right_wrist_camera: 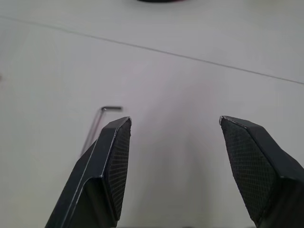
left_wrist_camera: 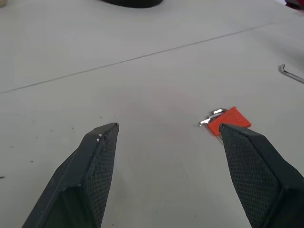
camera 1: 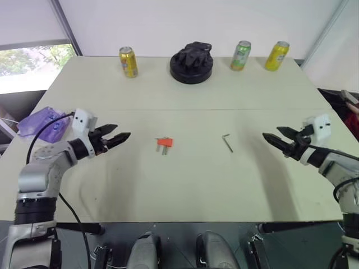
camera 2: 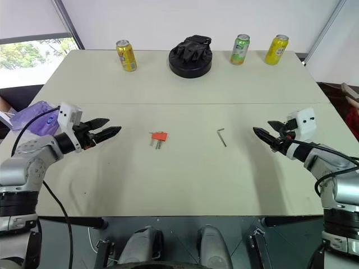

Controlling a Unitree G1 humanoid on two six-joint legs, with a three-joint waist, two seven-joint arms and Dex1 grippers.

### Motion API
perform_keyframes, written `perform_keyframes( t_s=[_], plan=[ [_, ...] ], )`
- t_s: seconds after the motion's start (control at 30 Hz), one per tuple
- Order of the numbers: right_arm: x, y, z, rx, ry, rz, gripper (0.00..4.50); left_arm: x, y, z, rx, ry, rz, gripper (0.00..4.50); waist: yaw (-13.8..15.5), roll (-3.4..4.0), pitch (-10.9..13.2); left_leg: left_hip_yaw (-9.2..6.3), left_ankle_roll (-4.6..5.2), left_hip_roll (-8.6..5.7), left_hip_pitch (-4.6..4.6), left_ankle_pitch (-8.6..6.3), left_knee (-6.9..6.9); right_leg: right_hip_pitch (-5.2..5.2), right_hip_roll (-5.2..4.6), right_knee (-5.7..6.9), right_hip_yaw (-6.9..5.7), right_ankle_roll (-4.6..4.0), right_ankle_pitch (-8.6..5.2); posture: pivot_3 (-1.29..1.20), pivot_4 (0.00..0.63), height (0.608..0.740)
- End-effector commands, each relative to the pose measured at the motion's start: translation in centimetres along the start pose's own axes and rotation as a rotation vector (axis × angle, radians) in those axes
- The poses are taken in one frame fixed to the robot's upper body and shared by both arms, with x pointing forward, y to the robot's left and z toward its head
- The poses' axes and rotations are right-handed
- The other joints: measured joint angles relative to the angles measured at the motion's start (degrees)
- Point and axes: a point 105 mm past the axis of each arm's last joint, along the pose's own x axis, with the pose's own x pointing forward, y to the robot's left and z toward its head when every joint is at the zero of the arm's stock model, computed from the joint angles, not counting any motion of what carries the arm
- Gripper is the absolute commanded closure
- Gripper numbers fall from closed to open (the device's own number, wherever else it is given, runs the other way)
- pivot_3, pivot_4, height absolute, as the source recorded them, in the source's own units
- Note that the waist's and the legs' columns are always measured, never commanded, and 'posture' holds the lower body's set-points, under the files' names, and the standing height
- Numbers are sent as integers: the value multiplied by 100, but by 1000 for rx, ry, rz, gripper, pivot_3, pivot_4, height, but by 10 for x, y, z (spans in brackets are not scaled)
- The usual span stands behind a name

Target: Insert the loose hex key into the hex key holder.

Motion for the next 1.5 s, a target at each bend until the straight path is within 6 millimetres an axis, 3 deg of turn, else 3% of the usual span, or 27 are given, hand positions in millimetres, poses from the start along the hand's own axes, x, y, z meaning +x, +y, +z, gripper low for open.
perform_keyframes(
  t_s=[0.03, 0.7, 0.87, 1.0, 1.23, 1.37, 1.5],
  plan=[
    [-2, -4, 19, -55, -55, -12, 1429, -4, -1, 14, 25, -54, 9, 995, 2, 0, 0, 0, 0, 0, 0, 0, 0, 0, 0, 0, 0, 0, 0, 0, 150, 740],
    [11, -9, 20, -139, -16, -65, 1429, 7, 0, 11, 70, -46, 18, 995, 3, 0, 0, 2, 0, 0, 0, 0, 1, 0, 0, 0, 0, 0, 0, 0, 150, 740],
    [17, 2, 27, -143, -53, -3, 1429, 11, -2, 17, 122, -24, -46, 995, 7, 0, 0, 4, 0, -1, 0, 0, 1, 0, 0, -1, 1, 0, 0, 0, 150, 740],
    [48, 55, 41, -215, -89, 272, 1429, 12, -30, 27, 235, 51, -289, 995, -54, 0, 1, 10, 0, 2, 9, 0, -1, -1, 5, 2, 6, 0, 0, 0, 150, 740],
    [99, 141, 48, -261, -154, 628, 1429, 4, -43, 35, 318, 169, -475, 995, -27, 1, 3, 12, 2, 6, 13, -1, -4, -1, 13, 5, 12, -1, -1, 0, 150, 740],
    [125, 165, 31, -298, -109, 711, 1429, -11, -43, 27, 382, 274, -518, 995, -23, 0, 6, 16, 4, 6, 11, -3, -3, -1, 10, 5, 13, -1, -1, 0, 150, 740],
    [144, 180, 16, -312, -64, 765, 1429, -17, -37, 34, 387, 255, -470, 995, -3, 1, 7, 18, 4, 5, 10, -3, -1, -1, 8, 5, 14, -1, -1, 0, 150, 740]
  ],
)
